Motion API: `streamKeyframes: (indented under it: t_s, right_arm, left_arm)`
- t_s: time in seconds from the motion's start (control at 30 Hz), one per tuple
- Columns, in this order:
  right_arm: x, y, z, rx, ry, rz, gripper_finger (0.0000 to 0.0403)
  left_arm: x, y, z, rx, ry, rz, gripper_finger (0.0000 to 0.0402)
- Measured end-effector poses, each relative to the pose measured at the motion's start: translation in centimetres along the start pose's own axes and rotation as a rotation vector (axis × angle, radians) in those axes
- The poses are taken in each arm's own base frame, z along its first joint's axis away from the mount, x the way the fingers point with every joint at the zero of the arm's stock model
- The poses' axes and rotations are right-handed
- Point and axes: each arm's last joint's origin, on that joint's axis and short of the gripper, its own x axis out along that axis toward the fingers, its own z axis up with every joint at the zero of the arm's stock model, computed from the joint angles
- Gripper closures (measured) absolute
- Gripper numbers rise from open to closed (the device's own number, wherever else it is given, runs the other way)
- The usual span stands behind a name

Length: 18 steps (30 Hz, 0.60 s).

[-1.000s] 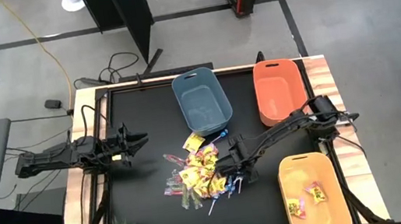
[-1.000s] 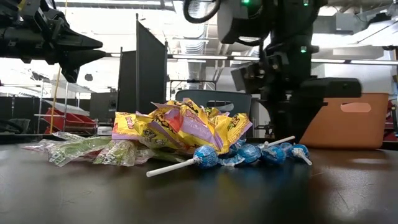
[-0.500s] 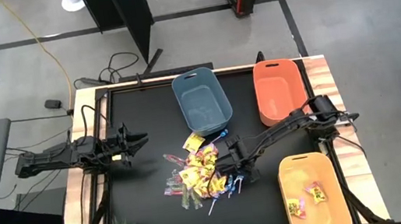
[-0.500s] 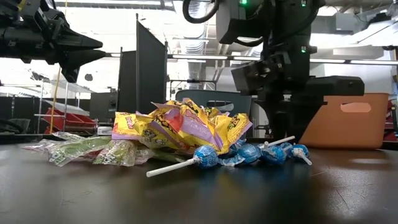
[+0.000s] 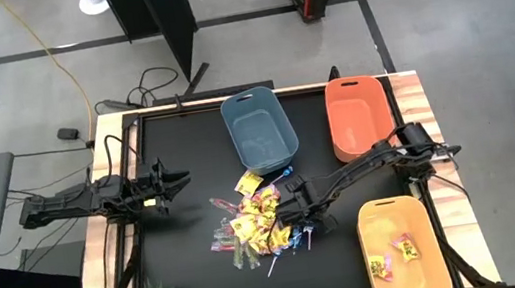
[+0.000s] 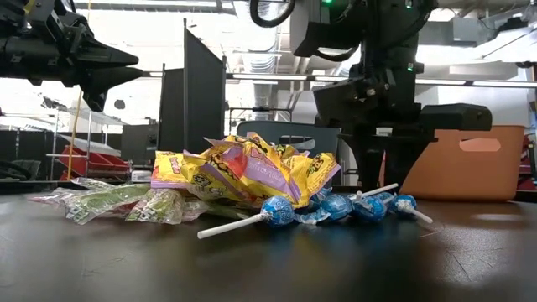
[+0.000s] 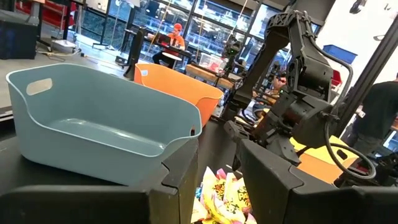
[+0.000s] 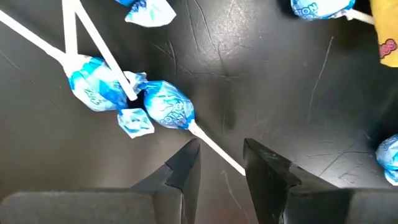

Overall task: Sort candy
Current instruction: Put the blue candy into the orange bin

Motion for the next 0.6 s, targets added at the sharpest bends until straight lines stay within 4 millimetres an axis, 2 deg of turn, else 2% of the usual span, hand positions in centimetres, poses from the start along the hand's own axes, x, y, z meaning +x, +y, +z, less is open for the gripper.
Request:
streamKeyframes:
  t_s: [0.5,0.6]
  right_arm:
    - [0.08,-0.34,0.02,-0.042,-0.012,0.005,0.0266]
    - [0.61,-0.14,-0.15,-0.054,-0.014,0.006,0.0266]
  left_arm:
    - [0.0,0.0,0.0,0.0,0.0,0.0,0.0286]
    - [0.0,0.0,0.0,0.0,0.0,0.0,0.0286]
